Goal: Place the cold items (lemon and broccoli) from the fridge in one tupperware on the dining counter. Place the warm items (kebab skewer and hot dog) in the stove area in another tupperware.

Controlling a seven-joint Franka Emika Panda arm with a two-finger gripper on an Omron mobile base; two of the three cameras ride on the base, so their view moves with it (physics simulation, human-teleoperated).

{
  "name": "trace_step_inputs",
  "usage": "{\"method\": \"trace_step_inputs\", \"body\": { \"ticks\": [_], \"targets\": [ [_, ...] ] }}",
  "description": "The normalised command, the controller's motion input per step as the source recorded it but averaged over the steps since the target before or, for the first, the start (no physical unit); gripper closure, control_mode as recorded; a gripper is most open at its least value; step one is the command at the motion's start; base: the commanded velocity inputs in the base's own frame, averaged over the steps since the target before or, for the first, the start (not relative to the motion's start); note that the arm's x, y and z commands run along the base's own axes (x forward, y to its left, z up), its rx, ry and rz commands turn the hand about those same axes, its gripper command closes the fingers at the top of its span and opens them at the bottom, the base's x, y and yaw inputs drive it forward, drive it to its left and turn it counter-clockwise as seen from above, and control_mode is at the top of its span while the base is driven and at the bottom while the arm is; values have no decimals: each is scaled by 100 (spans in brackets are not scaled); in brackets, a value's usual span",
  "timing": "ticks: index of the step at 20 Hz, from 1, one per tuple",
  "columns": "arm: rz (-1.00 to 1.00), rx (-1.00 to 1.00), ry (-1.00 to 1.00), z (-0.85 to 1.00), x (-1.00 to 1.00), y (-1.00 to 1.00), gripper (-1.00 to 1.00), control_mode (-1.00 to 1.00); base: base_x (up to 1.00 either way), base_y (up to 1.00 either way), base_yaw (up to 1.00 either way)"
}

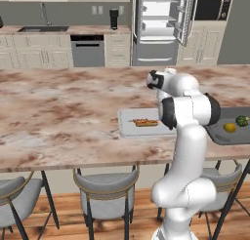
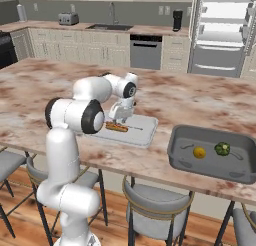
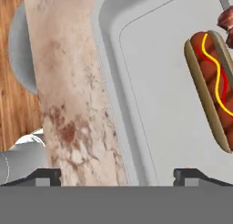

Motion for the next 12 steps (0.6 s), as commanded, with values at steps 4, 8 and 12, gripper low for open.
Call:
{"method": "trace_step_inputs", "body": {
  "ticks": [4, 8, 12],
  "targets": [
    [-45, 0, -3, 28, -89, 0, -100, -100, 0, 0, 0],
    [-48, 0, -7, 35, -84, 7, -100, -100, 0, 0, 0],
    [-48, -9, -13, 46, -67, 12, -100, -100, 0, 0, 0]
  ]
}}
